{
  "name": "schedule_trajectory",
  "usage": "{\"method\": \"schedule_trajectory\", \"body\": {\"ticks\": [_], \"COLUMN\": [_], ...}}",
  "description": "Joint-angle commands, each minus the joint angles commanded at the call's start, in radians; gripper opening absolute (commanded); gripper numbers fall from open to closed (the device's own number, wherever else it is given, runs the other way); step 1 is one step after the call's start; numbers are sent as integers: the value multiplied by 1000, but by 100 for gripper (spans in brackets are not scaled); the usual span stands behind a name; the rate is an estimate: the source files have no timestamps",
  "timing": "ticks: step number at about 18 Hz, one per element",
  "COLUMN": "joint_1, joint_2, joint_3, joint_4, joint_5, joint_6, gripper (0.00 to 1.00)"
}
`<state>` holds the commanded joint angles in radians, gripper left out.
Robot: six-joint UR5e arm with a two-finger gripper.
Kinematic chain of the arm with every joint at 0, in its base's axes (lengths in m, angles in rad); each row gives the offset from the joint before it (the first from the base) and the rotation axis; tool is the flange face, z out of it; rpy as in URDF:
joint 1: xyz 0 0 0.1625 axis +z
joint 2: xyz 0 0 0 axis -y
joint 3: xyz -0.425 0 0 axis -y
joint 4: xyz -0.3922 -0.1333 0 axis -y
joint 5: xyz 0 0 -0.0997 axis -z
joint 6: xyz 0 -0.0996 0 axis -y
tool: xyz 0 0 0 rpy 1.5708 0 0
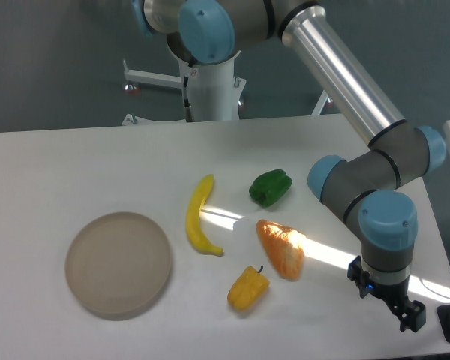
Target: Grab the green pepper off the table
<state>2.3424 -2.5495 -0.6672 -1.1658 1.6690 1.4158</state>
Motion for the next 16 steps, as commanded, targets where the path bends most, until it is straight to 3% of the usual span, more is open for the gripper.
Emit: {"method": "schedule_trajectory", "body": {"ticks": [7,11,16], "joint_1": [-2,0,6], "joint_2": [0,38,70], "joint_3": [-8,-66,-86], "joint_4": [-6,-23,-129], "joint_5": [-8,-14,-37], "joint_6": [5,15,14], "gripper": [100,100,100]}}
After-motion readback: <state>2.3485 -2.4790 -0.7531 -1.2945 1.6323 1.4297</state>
